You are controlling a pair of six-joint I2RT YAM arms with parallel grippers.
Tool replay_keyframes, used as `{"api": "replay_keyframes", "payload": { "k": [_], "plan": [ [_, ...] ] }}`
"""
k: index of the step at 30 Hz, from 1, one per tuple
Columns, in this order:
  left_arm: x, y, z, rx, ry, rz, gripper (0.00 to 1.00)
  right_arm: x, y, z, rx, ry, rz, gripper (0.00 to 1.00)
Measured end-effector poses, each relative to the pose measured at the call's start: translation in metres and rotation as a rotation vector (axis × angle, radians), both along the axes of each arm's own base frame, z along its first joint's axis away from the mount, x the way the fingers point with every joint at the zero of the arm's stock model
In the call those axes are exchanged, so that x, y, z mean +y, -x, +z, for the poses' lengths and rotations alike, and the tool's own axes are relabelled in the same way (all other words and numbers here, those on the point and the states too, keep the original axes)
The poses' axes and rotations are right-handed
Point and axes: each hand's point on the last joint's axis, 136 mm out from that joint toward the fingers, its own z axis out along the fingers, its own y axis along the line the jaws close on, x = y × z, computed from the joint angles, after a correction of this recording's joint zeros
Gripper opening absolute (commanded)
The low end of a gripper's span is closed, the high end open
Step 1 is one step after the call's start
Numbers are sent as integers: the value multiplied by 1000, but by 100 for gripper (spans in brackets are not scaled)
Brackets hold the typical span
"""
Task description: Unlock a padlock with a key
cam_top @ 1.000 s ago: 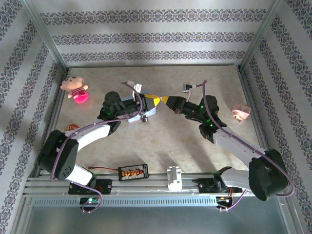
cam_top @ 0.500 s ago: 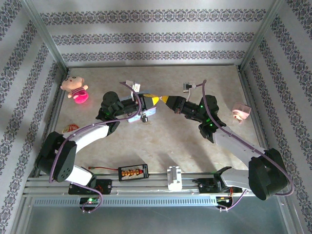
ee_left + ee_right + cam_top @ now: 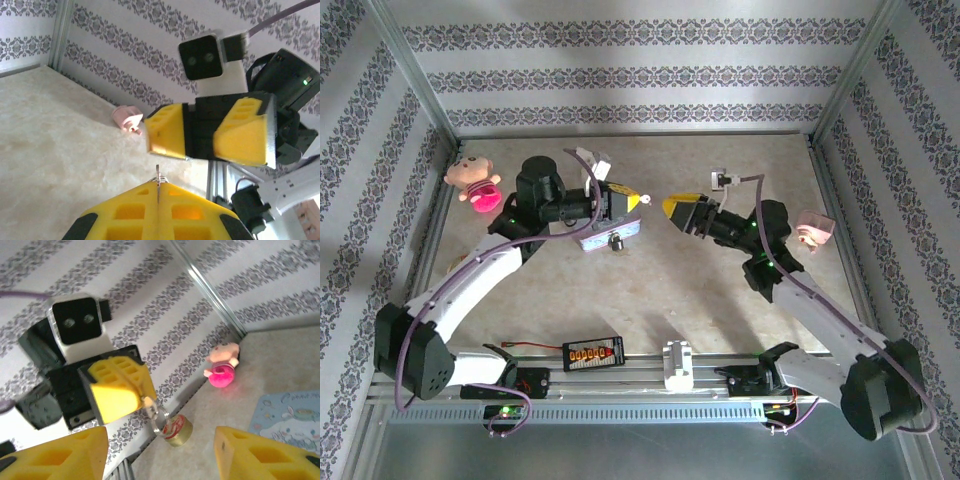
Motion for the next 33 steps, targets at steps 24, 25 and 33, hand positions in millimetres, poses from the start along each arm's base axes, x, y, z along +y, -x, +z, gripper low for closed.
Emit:
{"api": "replay_keyframes", "payload": {
  "k": [24, 25, 33],
  "plan": [
    [5, 58, -24, 46, -131, -187, 0, 45, 44, -19, -108, 132, 357, 33],
    [6, 59, -22, 40, -129, -190, 0, 46, 45, -20, -106, 133, 368, 31],
    [6, 61, -20, 23, -127, -195, 0, 52, 47, -26, -82, 139, 433, 24]
  ]
}}
